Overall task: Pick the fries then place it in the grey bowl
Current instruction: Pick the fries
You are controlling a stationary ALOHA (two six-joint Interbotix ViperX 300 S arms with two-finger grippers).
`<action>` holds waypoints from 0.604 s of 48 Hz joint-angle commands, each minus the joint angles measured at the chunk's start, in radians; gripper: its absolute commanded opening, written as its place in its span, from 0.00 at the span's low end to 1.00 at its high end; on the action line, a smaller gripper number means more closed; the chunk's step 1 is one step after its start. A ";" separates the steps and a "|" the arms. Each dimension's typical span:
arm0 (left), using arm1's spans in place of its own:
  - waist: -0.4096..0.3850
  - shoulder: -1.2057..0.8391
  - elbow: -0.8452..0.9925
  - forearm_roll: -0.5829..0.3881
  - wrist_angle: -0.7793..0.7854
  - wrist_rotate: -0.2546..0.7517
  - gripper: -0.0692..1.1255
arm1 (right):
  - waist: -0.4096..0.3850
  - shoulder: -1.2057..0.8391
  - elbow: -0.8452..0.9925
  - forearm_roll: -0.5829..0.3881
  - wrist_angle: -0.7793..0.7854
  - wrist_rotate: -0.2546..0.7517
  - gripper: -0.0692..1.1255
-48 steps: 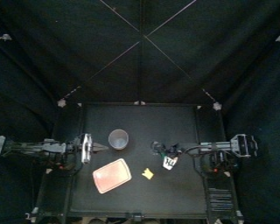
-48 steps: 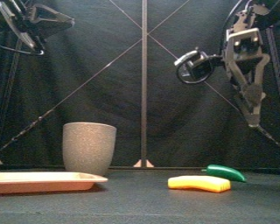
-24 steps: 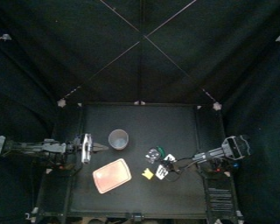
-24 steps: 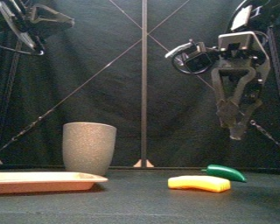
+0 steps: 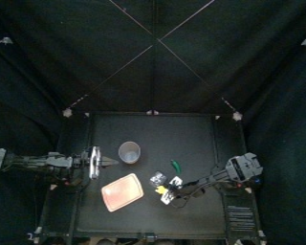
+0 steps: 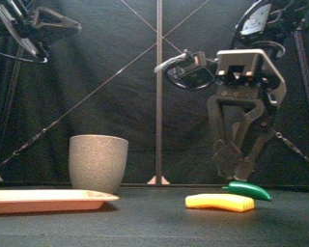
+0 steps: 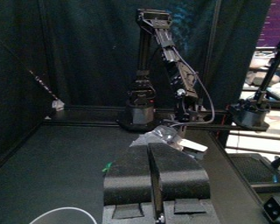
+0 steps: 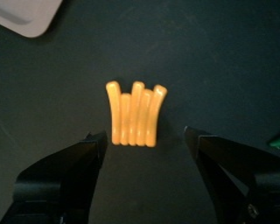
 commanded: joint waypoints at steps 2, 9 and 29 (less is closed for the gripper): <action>0.005 0.005 0.002 0.002 -0.008 0.002 0.06 | -0.009 0.014 -0.054 0.002 -0.002 0.005 0.90; 0.008 0.005 0.018 -0.002 -0.011 0.000 0.06 | -0.017 0.031 -0.057 0.006 -0.002 0.006 0.90; 0.014 0.005 0.023 0.002 -0.014 0.002 0.06 | -0.049 0.057 -0.055 0.044 -0.006 0.005 0.84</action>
